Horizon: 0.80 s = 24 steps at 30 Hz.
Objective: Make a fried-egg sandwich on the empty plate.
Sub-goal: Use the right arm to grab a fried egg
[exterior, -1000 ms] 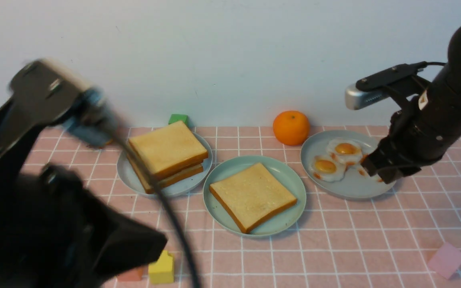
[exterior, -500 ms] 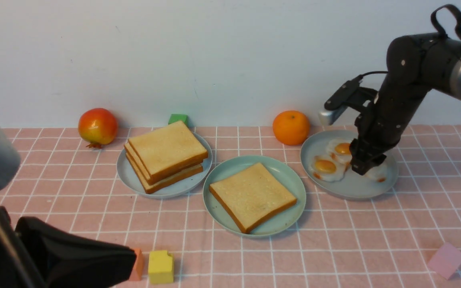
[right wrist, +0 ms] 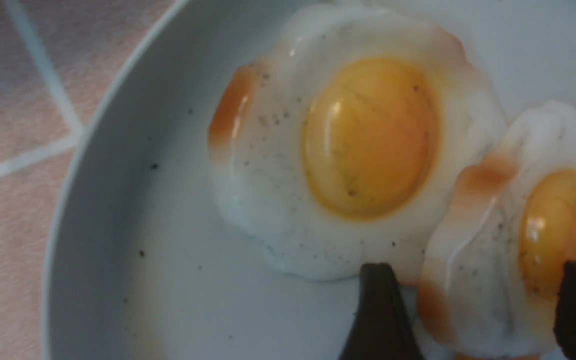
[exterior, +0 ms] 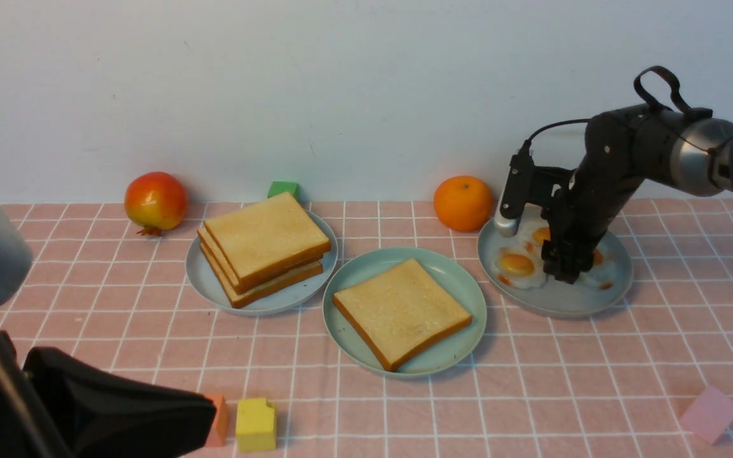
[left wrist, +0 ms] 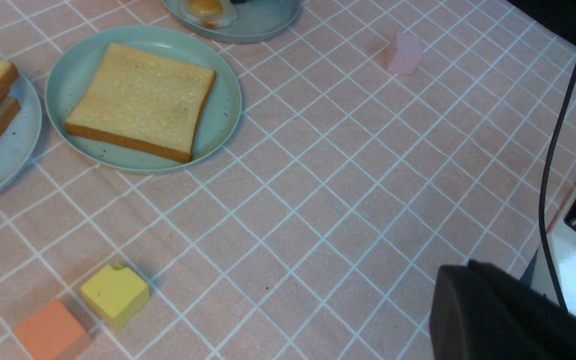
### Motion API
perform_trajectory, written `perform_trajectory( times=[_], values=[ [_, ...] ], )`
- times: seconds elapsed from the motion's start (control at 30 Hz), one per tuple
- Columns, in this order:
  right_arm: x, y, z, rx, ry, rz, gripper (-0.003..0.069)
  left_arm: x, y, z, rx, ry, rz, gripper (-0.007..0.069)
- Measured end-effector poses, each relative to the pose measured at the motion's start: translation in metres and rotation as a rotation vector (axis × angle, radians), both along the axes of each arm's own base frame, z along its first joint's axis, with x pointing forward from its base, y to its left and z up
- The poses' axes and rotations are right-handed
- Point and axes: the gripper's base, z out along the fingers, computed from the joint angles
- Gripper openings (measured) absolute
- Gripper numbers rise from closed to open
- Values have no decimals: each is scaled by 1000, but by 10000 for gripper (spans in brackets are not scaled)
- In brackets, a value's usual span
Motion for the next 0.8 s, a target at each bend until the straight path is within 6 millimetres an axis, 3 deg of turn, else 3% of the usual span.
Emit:
perform_trajectory(
  times=[0.27, 0.57, 0.67, 0.8],
  values=[
    [4, -1, -5, -28, -28, 17, 367, 1, 0, 1, -10, -10, 4, 13],
    [4, -1, -5, -34, -20, 20, 173, 1, 0, 1, -21, 4, 12, 13],
    [2, 0, -2, -37, -5, 20, 78, 0, 0, 1, -16, 10, 11, 13],
    [-3, 0, 7, -28, 17, 12, 73, 0, 0, 0, -13, 13, 9, 13]
  ],
)
